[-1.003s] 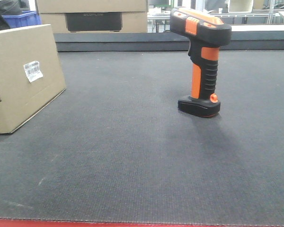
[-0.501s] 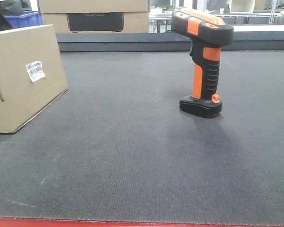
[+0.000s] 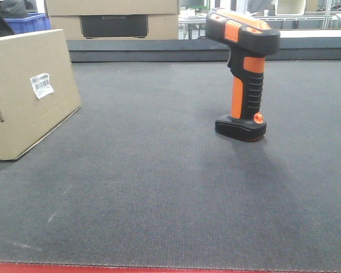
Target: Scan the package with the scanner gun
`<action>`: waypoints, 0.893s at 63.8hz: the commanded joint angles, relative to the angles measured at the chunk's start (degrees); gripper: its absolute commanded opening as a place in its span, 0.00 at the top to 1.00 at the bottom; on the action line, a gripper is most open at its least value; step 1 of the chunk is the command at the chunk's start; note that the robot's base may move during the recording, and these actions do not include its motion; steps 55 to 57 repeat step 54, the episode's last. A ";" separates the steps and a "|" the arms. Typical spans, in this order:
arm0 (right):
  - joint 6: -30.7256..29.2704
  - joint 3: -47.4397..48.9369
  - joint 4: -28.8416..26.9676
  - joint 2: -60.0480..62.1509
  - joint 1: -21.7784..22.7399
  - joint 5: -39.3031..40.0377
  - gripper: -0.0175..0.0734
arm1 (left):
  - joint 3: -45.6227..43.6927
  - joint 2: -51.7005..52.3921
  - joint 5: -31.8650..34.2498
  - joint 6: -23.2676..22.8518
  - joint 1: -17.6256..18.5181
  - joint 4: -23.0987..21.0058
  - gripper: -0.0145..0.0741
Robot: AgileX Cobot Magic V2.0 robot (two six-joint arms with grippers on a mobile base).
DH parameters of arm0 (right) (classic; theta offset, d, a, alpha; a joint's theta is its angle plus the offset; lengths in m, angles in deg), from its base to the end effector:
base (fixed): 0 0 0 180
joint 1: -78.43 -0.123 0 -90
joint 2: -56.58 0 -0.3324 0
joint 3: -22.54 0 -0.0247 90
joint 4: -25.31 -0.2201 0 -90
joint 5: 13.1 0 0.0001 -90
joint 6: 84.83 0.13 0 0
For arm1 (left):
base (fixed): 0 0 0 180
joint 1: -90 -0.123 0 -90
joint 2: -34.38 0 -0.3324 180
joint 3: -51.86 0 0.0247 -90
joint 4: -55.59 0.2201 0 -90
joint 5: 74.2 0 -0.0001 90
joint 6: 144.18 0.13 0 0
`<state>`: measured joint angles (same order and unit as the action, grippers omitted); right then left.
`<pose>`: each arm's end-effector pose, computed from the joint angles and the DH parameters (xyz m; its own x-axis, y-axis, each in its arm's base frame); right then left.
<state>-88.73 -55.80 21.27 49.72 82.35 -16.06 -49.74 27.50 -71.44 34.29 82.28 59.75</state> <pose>0.0172 -0.0007 0.2098 0.0323 0.0001 -0.9995 0.0647 0.9979 0.0022 0.0161 0.0017 0.2224 0.1227 0.0629 -0.9904 -0.1367 0.9896 0.0459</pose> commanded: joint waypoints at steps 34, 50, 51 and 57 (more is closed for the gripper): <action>-0.08 0.00 0.27 0.19 -0.03 1.24 0.99 | -0.07 0.21 0.96 -0.45 0.27 -0.36 0.96; -0.08 0.00 0.27 0.19 -0.03 1.24 0.99 | -0.07 0.21 0.96 -0.45 0.27 -0.36 0.96; -0.08 0.00 0.27 0.19 -0.03 1.24 0.99 | -0.07 0.21 0.96 -0.45 0.27 -0.36 0.96; -0.08 0.00 0.27 0.19 -0.03 1.24 0.99 | -0.07 0.21 0.96 -0.45 0.27 -0.36 0.96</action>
